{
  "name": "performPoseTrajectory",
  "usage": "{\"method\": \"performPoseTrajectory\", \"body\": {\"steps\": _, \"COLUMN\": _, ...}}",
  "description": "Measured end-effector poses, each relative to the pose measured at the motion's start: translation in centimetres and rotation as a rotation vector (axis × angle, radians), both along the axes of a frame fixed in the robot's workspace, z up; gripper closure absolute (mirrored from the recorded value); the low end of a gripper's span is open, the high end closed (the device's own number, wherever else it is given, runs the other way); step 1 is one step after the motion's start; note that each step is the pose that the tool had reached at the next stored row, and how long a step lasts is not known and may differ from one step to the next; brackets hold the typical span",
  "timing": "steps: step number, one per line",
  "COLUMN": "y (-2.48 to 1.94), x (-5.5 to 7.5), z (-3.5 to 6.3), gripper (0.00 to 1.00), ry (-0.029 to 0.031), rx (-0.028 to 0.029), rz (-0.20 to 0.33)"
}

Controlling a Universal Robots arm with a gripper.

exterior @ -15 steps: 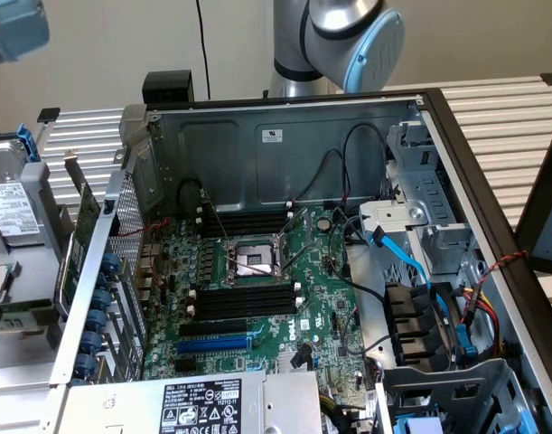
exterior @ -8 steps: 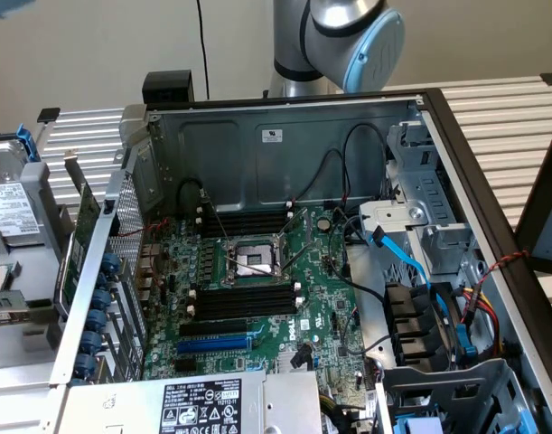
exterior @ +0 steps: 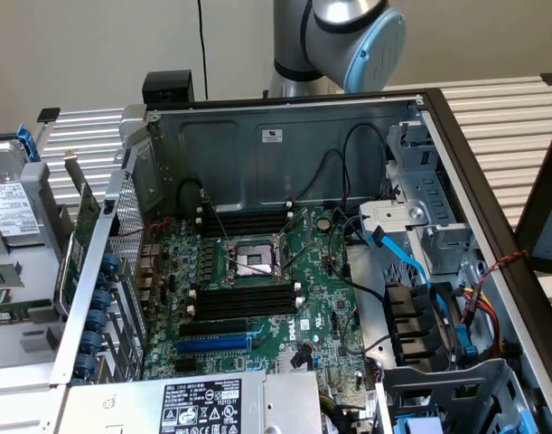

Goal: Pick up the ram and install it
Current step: 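Pick up the ram and move it above insertion slot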

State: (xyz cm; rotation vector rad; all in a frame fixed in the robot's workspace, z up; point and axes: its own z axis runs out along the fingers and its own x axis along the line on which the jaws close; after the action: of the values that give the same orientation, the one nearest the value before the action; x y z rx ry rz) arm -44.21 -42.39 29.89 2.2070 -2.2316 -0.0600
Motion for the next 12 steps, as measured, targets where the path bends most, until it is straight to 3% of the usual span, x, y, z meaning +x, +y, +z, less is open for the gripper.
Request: {"method": "performPoseTrajectory", "body": {"steps": 12, "y": -1.60, "x": 4.5, "z": 5.48, "gripper": 0.86, "ry": 0.0008, "rx": 0.0030, "rz": 0.000}}
